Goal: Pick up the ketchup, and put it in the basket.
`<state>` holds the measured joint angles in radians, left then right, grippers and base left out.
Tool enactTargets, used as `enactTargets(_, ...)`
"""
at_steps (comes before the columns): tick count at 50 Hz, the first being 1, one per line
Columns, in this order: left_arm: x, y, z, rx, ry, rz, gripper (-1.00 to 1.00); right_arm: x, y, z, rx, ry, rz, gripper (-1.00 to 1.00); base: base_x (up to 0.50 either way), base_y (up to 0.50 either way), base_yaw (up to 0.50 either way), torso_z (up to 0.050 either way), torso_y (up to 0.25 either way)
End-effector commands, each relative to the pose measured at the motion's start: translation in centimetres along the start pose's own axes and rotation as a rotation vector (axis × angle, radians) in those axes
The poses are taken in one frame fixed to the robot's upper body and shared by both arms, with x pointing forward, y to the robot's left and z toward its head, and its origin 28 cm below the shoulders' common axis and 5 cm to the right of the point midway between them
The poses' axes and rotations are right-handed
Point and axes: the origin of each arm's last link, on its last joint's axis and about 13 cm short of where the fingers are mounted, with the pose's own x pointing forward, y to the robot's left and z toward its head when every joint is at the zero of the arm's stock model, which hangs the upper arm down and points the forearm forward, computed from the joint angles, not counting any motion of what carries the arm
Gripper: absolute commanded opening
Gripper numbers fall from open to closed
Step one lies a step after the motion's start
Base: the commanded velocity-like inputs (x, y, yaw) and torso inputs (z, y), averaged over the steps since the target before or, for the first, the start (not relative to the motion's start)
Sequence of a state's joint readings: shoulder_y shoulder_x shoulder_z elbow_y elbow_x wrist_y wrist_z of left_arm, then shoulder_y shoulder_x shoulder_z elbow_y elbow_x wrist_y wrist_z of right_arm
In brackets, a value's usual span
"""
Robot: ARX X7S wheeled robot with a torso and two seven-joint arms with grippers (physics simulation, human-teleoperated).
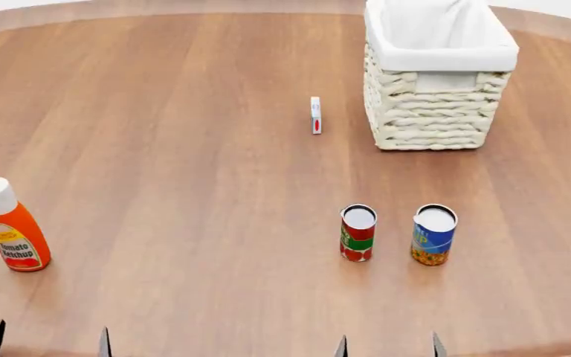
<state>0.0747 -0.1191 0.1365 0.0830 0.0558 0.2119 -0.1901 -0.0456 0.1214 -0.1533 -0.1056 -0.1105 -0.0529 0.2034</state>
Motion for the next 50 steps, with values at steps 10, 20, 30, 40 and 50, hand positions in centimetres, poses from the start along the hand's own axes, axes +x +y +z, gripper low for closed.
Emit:
enactTargets(10, -1.1, 0.0, 3.1, 0.043, -0.181, 0.020, 1.00, -0.6, -1.3, 3.6, -0.013, -0.137, -0.077, 1.00, 0.00, 0.00, 0.00, 0.000, 0.000)
enactTargets(20, -1.6, 0.3, 4.2, 0.058, -0.239, 0.039, 1.00, -0.8, -1.5, 4.2, -0.002, -0.169, -0.078, 1.00, 0.00, 0.00, 0.00, 0.000, 0.000)
enactTargets(30, -1.6, 0.4, 4.6, 0.057, -0.265, 0.052, 1.00, -0.8, -1.4, 4.2, 0.008, -0.178, -0.070, 1.00, 0.00, 0.00, 0.00, 0.000, 0.000)
enactTargets(40, -1.5, 0.4, 4.7, 0.054, -0.279, 0.055, 1.00, -0.9, -1.4, 4.2, 0.018, -0.180, -0.059, 1.00, 0.00, 0.00, 0.00, 0.000, 0.000)
enactTargets(50, -1.5, 0.4, 4.7, 0.056, -0.284, 0.050, 1.00, -0.9, -1.2, 4.1, 0.015, -0.187, -0.052, 1.00, 0.42, 0.00, 0.00, 0.000, 0.000)
